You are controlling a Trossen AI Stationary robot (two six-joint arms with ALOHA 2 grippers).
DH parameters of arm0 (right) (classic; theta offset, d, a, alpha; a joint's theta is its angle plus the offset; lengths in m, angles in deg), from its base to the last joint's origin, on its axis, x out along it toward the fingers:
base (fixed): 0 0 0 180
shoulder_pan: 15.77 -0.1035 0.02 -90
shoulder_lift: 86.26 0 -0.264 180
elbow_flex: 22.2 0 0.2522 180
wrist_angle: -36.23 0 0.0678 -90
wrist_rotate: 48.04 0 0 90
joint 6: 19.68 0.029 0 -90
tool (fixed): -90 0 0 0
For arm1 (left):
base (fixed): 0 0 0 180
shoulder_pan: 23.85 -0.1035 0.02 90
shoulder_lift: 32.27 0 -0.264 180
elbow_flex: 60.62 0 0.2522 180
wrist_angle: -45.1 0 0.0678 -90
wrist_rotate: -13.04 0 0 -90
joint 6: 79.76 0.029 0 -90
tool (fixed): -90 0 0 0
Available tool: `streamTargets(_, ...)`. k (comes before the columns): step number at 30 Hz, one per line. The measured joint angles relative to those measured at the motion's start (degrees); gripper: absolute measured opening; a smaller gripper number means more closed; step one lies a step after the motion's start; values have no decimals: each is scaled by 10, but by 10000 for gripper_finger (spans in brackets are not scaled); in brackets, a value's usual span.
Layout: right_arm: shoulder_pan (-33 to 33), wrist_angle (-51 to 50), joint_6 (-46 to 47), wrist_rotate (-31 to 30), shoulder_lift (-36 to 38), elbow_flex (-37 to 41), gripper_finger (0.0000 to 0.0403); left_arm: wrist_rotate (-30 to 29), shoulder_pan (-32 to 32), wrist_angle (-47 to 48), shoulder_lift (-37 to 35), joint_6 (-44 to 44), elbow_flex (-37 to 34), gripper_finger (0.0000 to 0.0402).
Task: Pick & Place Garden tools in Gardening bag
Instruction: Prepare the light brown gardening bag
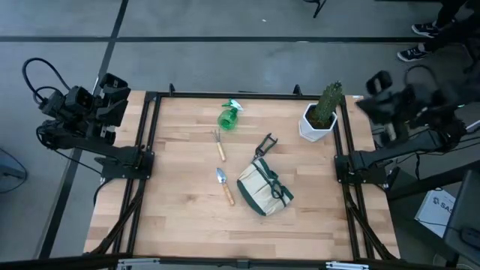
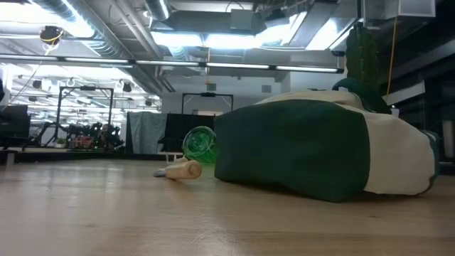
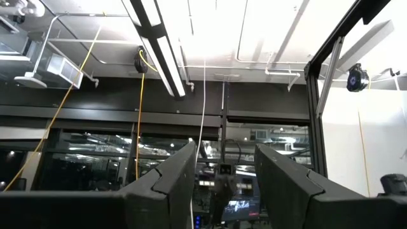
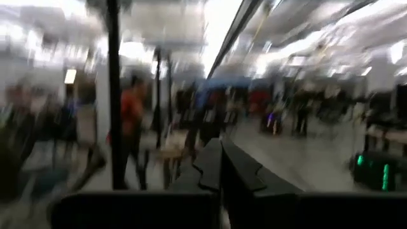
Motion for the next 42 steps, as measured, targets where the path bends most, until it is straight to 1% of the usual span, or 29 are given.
streamTargets(5,0,-127,-2,56,-1,0,10,0,0,0,0,0,0,157)
streamTargets(8,0,-193,4,72,-13,3,10,0,0,0,0,0,0,157)
streamTargets(14,0,-221,26,74,-40,49,10,0,0,0,0,0,0,157)
streamTargets(19,0,-251,29,74,-86,85,10,0,0,0,0,0,0,157)
streamTargets(27,0,-258,39,82,-172,135,10,0,0,0,0,0,0,157)
streamTargets(33,0,-245,43,154,-243,159,10,0,0,0,0,0,0,157)
streamTargets(38,0,-232,42,148,-296,159,10,0,0,0,0,0,0,157)
streamTargets(42,0,-180,42,146,-329,159,10,0,0,0,0,0,0,157)
